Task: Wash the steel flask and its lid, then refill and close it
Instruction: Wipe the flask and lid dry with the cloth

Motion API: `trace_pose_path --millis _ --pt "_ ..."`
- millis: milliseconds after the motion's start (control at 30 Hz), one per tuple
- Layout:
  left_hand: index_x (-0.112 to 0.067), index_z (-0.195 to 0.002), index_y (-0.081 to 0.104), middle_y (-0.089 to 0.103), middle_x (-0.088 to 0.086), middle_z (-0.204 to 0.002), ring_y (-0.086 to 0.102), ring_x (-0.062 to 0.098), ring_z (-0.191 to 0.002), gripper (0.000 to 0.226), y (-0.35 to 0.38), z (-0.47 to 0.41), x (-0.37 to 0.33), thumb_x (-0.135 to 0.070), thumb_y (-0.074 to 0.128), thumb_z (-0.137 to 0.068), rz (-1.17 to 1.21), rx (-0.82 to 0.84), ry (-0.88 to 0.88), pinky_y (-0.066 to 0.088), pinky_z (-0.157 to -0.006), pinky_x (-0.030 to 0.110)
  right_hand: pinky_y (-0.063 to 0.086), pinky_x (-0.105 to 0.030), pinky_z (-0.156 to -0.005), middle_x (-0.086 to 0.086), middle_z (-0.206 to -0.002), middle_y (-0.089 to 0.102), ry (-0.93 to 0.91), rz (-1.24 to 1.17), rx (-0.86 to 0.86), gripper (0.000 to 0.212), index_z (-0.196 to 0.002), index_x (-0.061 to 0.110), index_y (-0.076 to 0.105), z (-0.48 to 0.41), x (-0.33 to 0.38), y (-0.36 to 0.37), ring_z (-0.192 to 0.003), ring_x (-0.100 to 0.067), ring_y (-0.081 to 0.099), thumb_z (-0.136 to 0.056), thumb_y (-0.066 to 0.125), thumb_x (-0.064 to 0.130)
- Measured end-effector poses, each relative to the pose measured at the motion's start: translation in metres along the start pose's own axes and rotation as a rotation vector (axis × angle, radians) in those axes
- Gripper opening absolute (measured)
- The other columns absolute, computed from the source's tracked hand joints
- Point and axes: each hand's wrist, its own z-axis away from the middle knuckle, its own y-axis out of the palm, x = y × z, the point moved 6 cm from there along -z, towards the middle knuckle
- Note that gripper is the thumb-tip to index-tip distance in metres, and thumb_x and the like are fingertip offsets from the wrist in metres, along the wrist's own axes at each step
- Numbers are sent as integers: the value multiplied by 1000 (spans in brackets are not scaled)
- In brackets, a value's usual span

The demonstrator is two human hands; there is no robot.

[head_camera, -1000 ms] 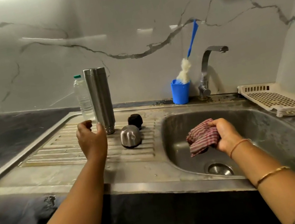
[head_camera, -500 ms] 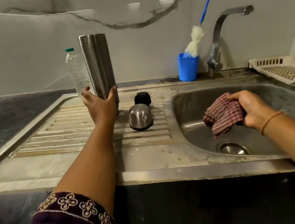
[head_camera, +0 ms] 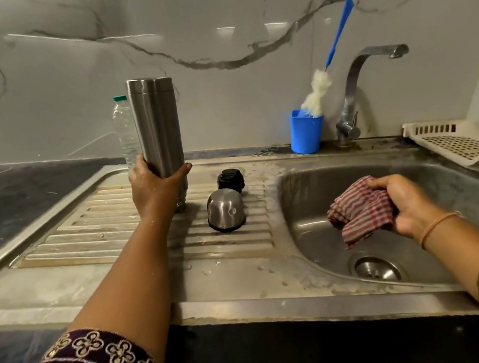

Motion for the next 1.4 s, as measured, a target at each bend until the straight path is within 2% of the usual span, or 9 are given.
trace_pose_path --millis 167,433,633,833,967,1133,1200,1267,1400 --pt "-16 -130 41 46 12 -122 47 28 -109 82 -38 27 -16 -51 79 -66 -57 -184 37 46 -91 42 48 -37 -61 -9 -60 66 16 -53 39 20 -81 5 58 3 0 -3 -69 -25 60 -92 45 15" --pt "-13 -124 40 46 10 -120 51 25 -106 77 -58 88 -49 -50 77 -68 101 -232 23 49 -90 47 47 -32 -58 -11 -56 67 67 -174 127 24 -85 -1 60 11 4 -8 -69 -27 62 -90 42 14" --pt "-32 -116 32 56 -2 -110 61 17 -93 63 4 165 -116 -39 76 -72 469 49 -63 53 -84 35 50 -36 -66 -17 -78 65 60 -260 140 23 -88 -3 60 26 15 -16 -75 -29 61 -91 42 12" --pt "-17 -136 31 55 0 -114 57 13 -96 86 111 206 -169 -27 84 -68 608 251 -221 47 -89 26 50 -37 -74 -13 -78 65 -145 -120 20 17 -84 2 64 30 34 -36 -79 -31 63 -90 51 11" --pt "-16 -138 28 55 5 -121 59 19 -102 91 165 211 -161 -25 84 -67 720 331 -309 50 -96 39 47 -29 -64 -7 -74 61 -245 -133 -118 27 -90 2 63 24 40 -48 -66 -19 58 -97 48 24" --pt "-15 -143 29 58 12 -127 63 27 -106 103 196 199 -120 -39 85 -60 920 324 -600 53 -90 47 44 -11 -59 -8 -81 61 -618 253 -100 31 -80 6 65 23 50 -28 -70 -13 55 -99 46 23" --pt "-8 -136 40 65 16 -115 69 28 -92 86 199 195 -108 -39 82 -67 984 314 -731 59 -70 41 46 -30 -87 -10 -106 62 -794 555 -105 30 -92 9 68 27 51 -13 -99 -22 54 -98 45 27" --pt "-5 -127 52 69 17 -105 71 28 -83 81 200 195 -103 -45 82 -64 1016 368 -796 58 -59 37 28 -36 -106 -2 -134 50 -859 876 -79 39 -118 15 64 31 48 1 -125 -22 36 -96 43 39" --pt "-6 -122 59 70 17 -106 71 32 -89 109 206 196 -105 -59 86 -31 1028 515 -796 57 -75 48 14 -47 -115 7 -150 29 -956 1029 38 53 -143 34 39 33 44 4 -141 -18 13 -93 40 51"
